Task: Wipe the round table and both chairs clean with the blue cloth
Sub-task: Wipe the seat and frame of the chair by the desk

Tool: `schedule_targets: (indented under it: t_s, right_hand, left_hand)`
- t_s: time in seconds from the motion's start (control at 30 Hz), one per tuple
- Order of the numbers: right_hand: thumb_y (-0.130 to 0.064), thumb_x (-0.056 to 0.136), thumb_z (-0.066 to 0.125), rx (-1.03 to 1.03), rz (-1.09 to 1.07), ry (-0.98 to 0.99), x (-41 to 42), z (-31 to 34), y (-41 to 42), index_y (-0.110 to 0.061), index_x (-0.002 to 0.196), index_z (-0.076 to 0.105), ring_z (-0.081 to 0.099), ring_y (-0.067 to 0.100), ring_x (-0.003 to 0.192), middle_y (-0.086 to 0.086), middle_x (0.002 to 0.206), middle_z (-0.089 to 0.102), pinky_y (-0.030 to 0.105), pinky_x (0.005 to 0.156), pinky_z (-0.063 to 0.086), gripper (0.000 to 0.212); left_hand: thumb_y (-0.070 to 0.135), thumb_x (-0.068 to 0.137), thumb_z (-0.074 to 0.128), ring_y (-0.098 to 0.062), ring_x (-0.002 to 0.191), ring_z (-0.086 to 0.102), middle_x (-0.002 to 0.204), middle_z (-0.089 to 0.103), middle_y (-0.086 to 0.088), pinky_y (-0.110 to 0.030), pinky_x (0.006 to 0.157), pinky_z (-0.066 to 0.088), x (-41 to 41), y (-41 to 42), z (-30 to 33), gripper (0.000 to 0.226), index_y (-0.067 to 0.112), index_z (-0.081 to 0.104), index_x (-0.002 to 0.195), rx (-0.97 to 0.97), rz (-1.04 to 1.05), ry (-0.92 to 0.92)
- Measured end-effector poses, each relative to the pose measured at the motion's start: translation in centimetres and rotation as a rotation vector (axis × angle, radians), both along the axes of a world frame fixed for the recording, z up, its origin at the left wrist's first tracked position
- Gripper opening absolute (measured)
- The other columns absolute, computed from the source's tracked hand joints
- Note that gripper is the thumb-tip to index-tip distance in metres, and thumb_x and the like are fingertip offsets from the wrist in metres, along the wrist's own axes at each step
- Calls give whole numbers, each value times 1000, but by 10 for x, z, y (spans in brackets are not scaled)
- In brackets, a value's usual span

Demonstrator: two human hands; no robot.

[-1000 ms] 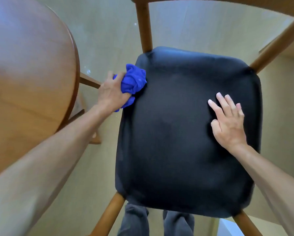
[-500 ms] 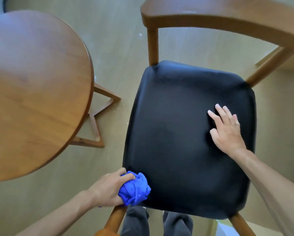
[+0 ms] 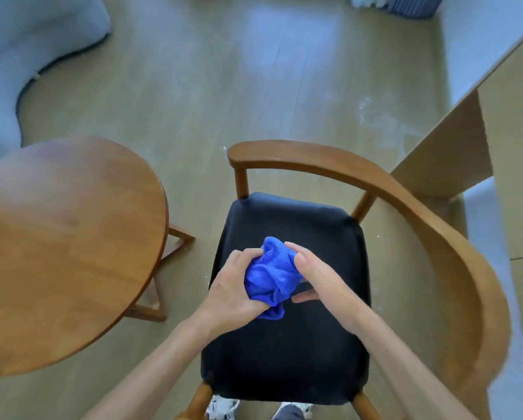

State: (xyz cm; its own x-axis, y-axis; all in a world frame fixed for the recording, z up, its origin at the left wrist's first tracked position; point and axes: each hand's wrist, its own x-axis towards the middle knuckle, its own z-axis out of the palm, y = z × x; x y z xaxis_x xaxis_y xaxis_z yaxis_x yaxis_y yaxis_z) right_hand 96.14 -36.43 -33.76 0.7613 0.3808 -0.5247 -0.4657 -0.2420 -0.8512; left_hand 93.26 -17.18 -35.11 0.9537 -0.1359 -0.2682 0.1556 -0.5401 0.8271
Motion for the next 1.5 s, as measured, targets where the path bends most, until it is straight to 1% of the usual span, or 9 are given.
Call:
schedule_targets:
  t_s: [0.27,0.4,0.6,0.7,0.8,0.97,1.1,1.3,1.5]
  right_hand:
    - [5,78,66,-3,-87,-397,10,191,-28,-30,123,55,61,10,109,-13,114,64,23,85,53,58]
    - [-1,71,64,36,-110,-474,10,259,-44,-32,118,55,62,13,107,-8,114,64,25,85,51,58]
    - [-4,69,61,205,-287,-451,11,323,-50,-26,119,54,65,24,101,3,119,61,37,80,55,55]
    - [-27,73,59,296,-320,-325,12,351,-48,-23,128,49,63,18,103,3,122,61,33,80,54,56]
    - [-53,79,67,-56,-191,-496,12,377,-47,-29,134,43,61,10,107,-7,122,60,27,87,53,64]
    - [-8,83,67,-383,-121,-772,18,411,-49,-14,111,61,62,23,94,4,100,67,40,86,53,29]
    - [2,79,59,-369,-149,-770,21,430,-51,-13,101,65,61,27,97,7,98,67,45,90,51,28]
    - [-43,68,60,-205,15,-664,24,446,-40,-30,120,52,59,17,102,-6,111,63,38,92,51,54]
    - [-47,79,61,-132,84,-660,31,455,-45,-35,139,41,52,6,121,-14,133,54,37,105,43,65]
  left_hand:
    - [37,73,69,-9,114,57,129,51,14,-26,88,52,30,-27,173,80,42,27,141,-463,-4,-113]
    - [16,96,52,-12,97,62,111,66,4,-14,76,49,47,-31,253,34,28,52,128,-530,81,-80]
    - [23,92,56,-20,82,62,93,69,-14,-33,78,50,58,-43,338,12,25,63,102,-299,-19,-242]
    - [10,94,52,-15,74,58,82,66,-3,-23,65,46,67,-49,365,17,26,56,90,-175,-45,-402]
    - [12,94,51,-2,73,53,77,59,11,-10,64,40,75,-52,393,18,29,53,91,-67,-108,-558]
    - [11,94,51,2,84,52,90,58,15,-5,69,36,87,-42,432,18,29,55,96,23,-222,-698]
    - [11,96,49,4,89,50,92,57,16,-1,71,35,90,-36,451,21,31,54,96,34,-275,-723]
    - [9,95,50,6,78,49,88,56,16,-3,68,35,93,-33,477,21,29,55,93,44,-318,-787]
    - [10,94,52,0,78,48,92,57,8,-7,69,35,93,-26,495,20,29,59,96,135,-418,-822]
